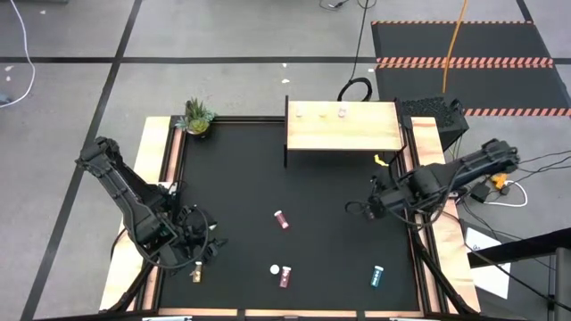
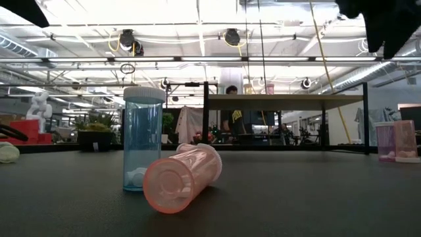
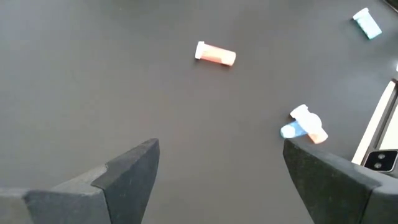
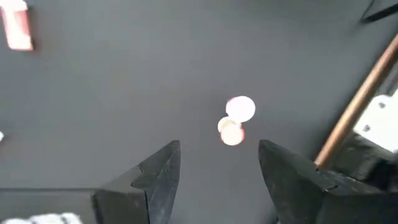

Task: Pick and place medicine bottles onto shelf by color
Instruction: Put the top orange pill bottle on the shelf

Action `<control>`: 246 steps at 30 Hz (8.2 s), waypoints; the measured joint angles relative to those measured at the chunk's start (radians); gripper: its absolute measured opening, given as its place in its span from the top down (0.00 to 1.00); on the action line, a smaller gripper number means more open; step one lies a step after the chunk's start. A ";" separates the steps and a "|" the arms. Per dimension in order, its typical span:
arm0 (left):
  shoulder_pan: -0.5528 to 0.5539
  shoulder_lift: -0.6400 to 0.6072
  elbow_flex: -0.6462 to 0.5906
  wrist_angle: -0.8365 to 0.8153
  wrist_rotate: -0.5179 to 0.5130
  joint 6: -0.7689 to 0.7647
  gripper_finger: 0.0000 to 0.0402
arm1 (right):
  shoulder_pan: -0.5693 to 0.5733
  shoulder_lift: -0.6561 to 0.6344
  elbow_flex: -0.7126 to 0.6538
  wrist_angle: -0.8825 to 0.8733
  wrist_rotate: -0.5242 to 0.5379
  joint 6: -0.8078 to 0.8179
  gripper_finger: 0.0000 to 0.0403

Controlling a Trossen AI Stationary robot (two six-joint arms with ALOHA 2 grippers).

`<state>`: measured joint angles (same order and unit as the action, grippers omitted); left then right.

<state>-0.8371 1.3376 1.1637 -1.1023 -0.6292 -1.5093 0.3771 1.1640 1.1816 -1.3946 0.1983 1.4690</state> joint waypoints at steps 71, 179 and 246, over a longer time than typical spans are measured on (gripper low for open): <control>0.056 0.000 0.000 -0.016 0.081 -0.020 0.15 | 0.085 0.615 0.034 1.219 -0.204 0.113 0.55; 0.170 0.058 0.000 0.216 0.134 0.166 0.15 | -0.133 -0.098 -0.552 0.478 -0.200 -0.015 0.75; 0.800 0.510 0.420 1.809 0.818 1.671 0.53 | -0.090 -0.196 -0.551 2.480 -0.020 -0.622 0.76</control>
<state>-0.0368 1.8473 1.5837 0.7067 0.1891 0.1619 0.2868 0.9684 0.6304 1.0851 0.1784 0.8473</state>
